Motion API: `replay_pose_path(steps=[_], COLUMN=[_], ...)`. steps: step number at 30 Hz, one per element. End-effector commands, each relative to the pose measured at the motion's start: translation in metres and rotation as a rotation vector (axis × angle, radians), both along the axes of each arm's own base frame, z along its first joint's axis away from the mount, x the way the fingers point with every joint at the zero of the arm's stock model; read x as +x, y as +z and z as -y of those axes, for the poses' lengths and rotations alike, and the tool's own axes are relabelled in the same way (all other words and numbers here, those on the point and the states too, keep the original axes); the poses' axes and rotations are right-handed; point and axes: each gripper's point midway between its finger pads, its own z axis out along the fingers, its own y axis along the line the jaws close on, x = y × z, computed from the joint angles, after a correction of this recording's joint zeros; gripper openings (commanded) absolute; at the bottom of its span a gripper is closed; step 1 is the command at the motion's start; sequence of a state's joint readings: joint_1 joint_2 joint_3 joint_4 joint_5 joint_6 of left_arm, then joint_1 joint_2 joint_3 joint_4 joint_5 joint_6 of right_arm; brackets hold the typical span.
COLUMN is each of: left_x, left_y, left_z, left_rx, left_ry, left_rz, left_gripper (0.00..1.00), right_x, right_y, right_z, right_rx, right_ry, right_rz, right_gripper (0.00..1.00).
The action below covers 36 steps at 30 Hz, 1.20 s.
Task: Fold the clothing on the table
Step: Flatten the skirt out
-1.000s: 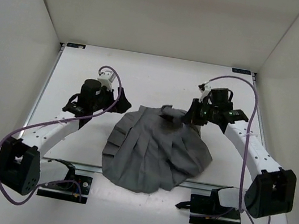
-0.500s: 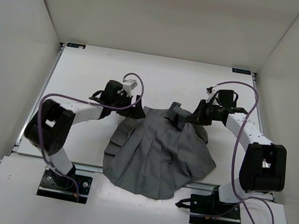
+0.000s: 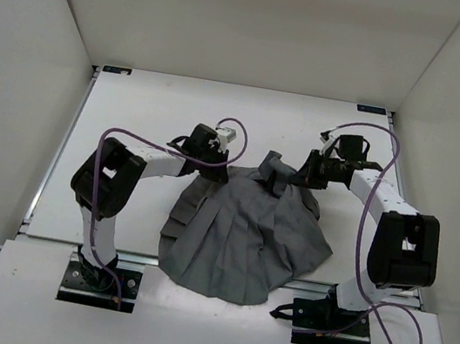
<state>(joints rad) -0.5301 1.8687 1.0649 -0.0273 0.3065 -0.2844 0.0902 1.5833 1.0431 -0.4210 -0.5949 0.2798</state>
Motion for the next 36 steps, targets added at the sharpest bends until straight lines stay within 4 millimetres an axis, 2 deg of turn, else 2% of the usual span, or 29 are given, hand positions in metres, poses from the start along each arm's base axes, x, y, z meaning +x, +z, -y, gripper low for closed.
replay_pose_path(steps=[1,2,5,6,7,8,9,11,13,14,15,16,17,18,19,20,21,22,24,25,26,28,29,30,31,33,34,35,36], left_x=[0.015,0.018,0.033,0.038,0.039,0.042,0.043,0.055,0.073,0.081,0.081,0.083,0.076,0.069,0.056,0.044,0.031,0.014,-0.016,-0.033,-0.044,-0.076,-0.084,-0.086,-0.091,-0.080,-0.069,-0.056,-0.046], left_y=[0.006,0.006,0.046,0.077,0.088,0.118,0.134,0.198,0.248,0.281,0.297,0.323,0.344,0.366,0.378,0.377,0.378,0.386,0.372,0.378,0.380,0.397,0.406,0.417,0.425,0.428,0.419,0.409,0.390], left_z=[-0.005,-0.007,0.000,0.002,0.000,-0.002,-0.003,-0.022,-0.051,-0.062,-0.067,-0.073,-0.074,-0.083,-0.078,-0.073,-0.076,-0.078,-0.075,-0.083,-0.082,-0.089,-0.097,-0.108,-0.111,-0.125,-0.129,-0.135,-0.140], left_rx=[0.006,0.002,-0.023,-0.039,-0.038,-0.047,-0.045,-0.068,-0.129,-0.168,-0.180,-0.191,-0.183,-0.164,-0.166,-0.152,-0.152,-0.161,-0.154,-0.154,-0.177,-0.290,-0.325,-0.352,-0.388,-0.380,-0.349,-0.316,-0.291], left_ry=[0.035,0.062,0.109,0.106,0.108,0.114,0.106,0.165,0.232,0.249,0.249,0.253,0.247,0.259,0.247,0.225,0.225,0.215,0.197,0.205,0.197,0.191,0.191,0.229,0.238,0.325,0.366,0.408,0.440], left_rz=[0.014,-0.003,0.073,0.152,0.181,0.264,0.322,0.478,0.555,0.599,0.620,0.674,0.728,0.786,0.816,0.816,0.816,0.832,0.798,0.801,0.787,0.728,0.723,0.721,0.711,0.701,0.686,0.675,0.639], left_gripper=[0.04,0.00,0.00,0.00,0.00,0.00,0.00,0.00,0.00,0.00,0.00,0.00,0.00,0.00,0.00,0.00,0.00,0.00,0.00,0.00,0.00,0.00,0.00,0.00,0.00,0.00,0.00,0.00,0.00], right_x=[0.016,0.019,0.028,0.032,0.042,0.042,0.048,0.059,0.069,0.075,0.077,0.080,0.079,0.076,0.071,0.063,0.058,0.045,0.023,0.008,-0.006,-0.029,-0.037,-0.046,-0.044,-0.033,-0.028,-0.012,0.008], right_y=[0.017,0.022,0.045,0.060,0.077,0.084,0.103,0.130,0.174,0.200,0.209,0.232,0.251,0.259,0.270,0.269,0.262,0.267,0.258,0.266,0.276,0.293,0.306,0.315,0.320,0.316,0.312,0.296,0.276], right_z=[0.000,0.000,-0.002,-0.002,-0.004,-0.002,-0.001,0.008,0.012,0.015,0.014,0.012,0.012,0.011,0.010,0.010,0.005,0.002,-0.001,-0.001,-0.001,-0.002,0.004,0.004,0.008,0.008,0.005,0.002,-0.002], right_rx=[0.014,0.028,0.067,0.076,0.077,0.065,0.044,0.039,0.070,0.095,0.104,0.113,0.111,0.102,0.083,0.064,0.054,0.035,0.003,-0.015,-0.015,-0.002,0.006,0.022,0.032,0.033,0.029,-0.002,-0.033], right_ry=[0.028,0.029,0.042,0.049,0.058,0.055,0.049,0.020,0.015,0.015,0.019,0.030,0.038,0.036,0.036,0.026,0.039,0.036,0.036,0.028,0.024,0.009,-0.024,-0.027,-0.040,-0.052,-0.050,-0.055,-0.055], right_rz=[0.076,0.084,0.131,0.155,0.206,0.220,0.278,0.357,0.460,0.514,0.525,0.582,0.627,0.646,0.681,0.684,0.674,0.693,0.682,0.699,0.727,0.750,0.771,0.778,0.784,0.755,0.742,0.697,0.647], right_gripper=[0.00,0.00,0.00,0.00,0.00,0.01,0.00,0.00,0.00,0.00,0.00,0.00,0.00,0.00,0.00,0.00,0.00,0.00,0.00,0.00,0.00,0.00,0.00,0.00,0.00,0.00,0.00,0.00,0.00])
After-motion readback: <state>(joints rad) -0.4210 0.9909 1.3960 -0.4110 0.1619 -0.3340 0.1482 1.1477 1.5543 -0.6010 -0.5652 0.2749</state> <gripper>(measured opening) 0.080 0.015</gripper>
